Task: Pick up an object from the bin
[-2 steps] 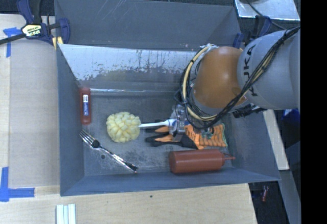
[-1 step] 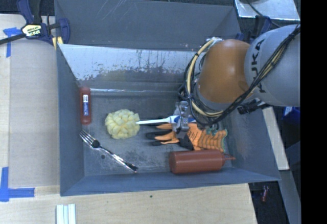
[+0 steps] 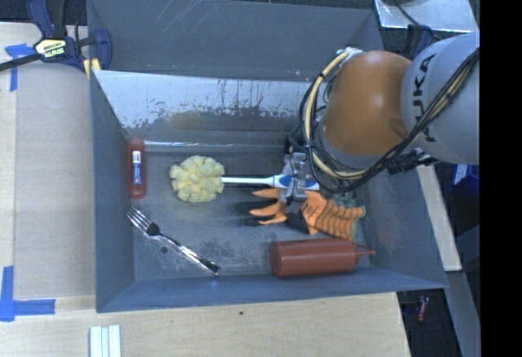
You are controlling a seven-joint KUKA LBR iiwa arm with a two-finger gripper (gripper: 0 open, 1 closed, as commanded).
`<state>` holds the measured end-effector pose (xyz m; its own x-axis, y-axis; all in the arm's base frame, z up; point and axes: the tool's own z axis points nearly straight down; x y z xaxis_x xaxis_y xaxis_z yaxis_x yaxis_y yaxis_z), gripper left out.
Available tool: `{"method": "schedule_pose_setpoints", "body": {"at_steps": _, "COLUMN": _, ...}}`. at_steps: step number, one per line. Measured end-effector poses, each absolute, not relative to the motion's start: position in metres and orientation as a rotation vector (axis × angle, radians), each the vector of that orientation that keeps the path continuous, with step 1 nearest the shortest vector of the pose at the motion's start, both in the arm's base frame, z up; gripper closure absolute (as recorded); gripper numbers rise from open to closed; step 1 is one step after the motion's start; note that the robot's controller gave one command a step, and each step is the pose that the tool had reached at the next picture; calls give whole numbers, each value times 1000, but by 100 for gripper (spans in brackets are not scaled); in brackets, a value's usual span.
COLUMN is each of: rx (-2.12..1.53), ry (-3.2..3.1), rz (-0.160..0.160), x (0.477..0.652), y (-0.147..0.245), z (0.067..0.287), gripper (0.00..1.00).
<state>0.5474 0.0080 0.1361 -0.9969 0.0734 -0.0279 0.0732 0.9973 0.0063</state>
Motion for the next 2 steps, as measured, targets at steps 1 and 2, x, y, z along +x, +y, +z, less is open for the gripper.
{"method": "schedule_pose_setpoints", "body": {"at_steps": 1, "rx": 115, "ry": 3116, "rz": 8, "x": 546, "y": 8, "z": 148, "gripper": 100}}
{"method": "schedule_pose_setpoints", "body": {"at_steps": 2, "rx": 115, "ry": 3121, "rz": 8, "x": 545, "y": 8, "z": 185, "gripper": 100}}
